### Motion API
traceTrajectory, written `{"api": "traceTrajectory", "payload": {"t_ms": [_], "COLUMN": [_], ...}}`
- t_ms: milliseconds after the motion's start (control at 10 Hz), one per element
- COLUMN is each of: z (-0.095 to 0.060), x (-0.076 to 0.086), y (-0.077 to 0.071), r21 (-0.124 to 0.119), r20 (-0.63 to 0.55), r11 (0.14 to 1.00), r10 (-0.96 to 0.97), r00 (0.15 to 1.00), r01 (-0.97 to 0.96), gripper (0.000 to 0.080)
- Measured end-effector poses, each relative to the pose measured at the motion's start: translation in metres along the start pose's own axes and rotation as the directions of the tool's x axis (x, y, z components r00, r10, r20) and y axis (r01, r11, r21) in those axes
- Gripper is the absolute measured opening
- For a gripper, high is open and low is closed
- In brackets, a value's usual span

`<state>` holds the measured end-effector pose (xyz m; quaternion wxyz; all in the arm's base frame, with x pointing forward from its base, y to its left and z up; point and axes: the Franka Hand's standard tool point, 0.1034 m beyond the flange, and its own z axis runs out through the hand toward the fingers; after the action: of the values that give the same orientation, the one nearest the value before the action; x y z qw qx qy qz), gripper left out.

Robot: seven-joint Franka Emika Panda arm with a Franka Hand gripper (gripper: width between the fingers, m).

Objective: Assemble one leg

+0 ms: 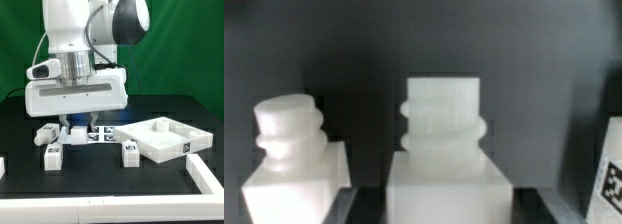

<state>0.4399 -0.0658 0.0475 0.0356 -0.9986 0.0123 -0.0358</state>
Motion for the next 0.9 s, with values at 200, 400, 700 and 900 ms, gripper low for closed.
{"api": "traceTrajectory", "payload": {"t_ms": [200, 400, 700, 900], "z": [0.0002, 0.0012, 0.0019, 0.0051], "x": [0.0006, 0.0015, 0.0009, -0.0018], "y": [0.0021, 0.0039, 0.0040, 0.0027], "r21": [-0.004, -0.012, -0.012, -0.005], "r20": [-0.005, -0.015, -0.013, 0.003], "r11": [1.000, 1.000, 1.000, 1.000], "r10": [0.001, 0.002, 0.005, 0.009], "r00": [1.000, 1.000, 1.000, 1.000], "r01": [-0.001, -0.002, -0.006, -0.009], "gripper": [0.0285, 0.0285, 0.0285, 0.0285]}}
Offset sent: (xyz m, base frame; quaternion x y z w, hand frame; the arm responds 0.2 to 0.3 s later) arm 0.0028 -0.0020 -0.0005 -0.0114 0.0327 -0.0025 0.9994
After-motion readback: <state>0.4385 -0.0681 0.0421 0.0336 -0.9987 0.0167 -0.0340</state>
